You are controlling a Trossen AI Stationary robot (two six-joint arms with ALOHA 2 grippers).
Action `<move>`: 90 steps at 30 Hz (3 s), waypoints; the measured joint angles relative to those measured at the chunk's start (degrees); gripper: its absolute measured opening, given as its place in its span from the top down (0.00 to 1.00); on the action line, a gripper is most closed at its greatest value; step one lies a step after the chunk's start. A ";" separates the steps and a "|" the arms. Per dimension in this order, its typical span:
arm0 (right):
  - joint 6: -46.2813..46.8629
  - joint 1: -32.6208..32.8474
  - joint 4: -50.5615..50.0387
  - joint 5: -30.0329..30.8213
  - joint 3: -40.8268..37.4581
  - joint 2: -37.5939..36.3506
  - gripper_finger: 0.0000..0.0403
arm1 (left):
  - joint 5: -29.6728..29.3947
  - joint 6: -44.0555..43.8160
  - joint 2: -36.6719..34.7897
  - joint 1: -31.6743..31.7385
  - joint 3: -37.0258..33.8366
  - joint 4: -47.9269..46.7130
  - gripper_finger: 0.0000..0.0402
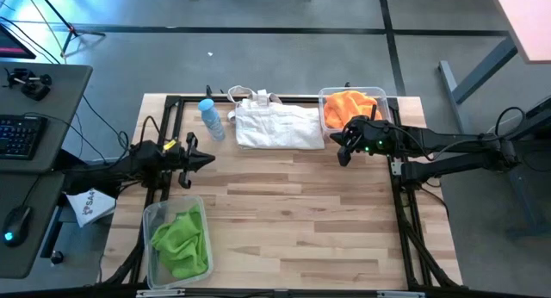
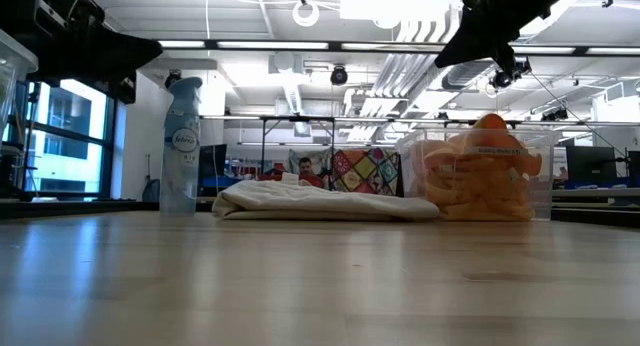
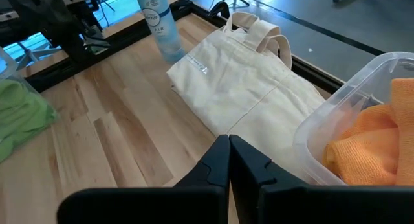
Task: Sort microfiber towel by color & place in baskets
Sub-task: Return to Home Position
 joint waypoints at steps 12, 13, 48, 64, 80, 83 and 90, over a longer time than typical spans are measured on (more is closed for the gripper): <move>-0.01 0.00 -0.09 -0.17 0.00 0.00 1.00 | -3.66 1.66 0.27 -0.02 0.02 -6.32 1.00; 0.00 0.00 -0.15 -0.16 0.00 -0.01 1.00 | -4.52 1.54 0.71 -0.01 0.02 -6.38 1.00; 0.62 -0.02 -0.48 3.37 0.02 0.00 1.00 | -8.73 5.86 1.57 -13.31 0.02 -6.13 1.00; -2.01 1.09 -6.41 -2.57 0.09 2.18 1.00 | -8.70 8.03 0.05 -13.31 0.55 -7.51 1.00; -9.78 12.70 17.29 -1.14 -19.15 -3.90 1.00 | -8.68 8.00 0.11 -13.31 0.55 -7.47 1.00; -12.59 11.08 25.87 -5.79 -24.52 -6.46 1.00 | -8.68 8.00 0.11 -13.31 0.55 -7.47 1.00; -14.65 6.87 38.53 -9.39 -34.49 -14.45 1.00 | -8.68 8.00 0.11 -13.31 0.55 -7.47 1.00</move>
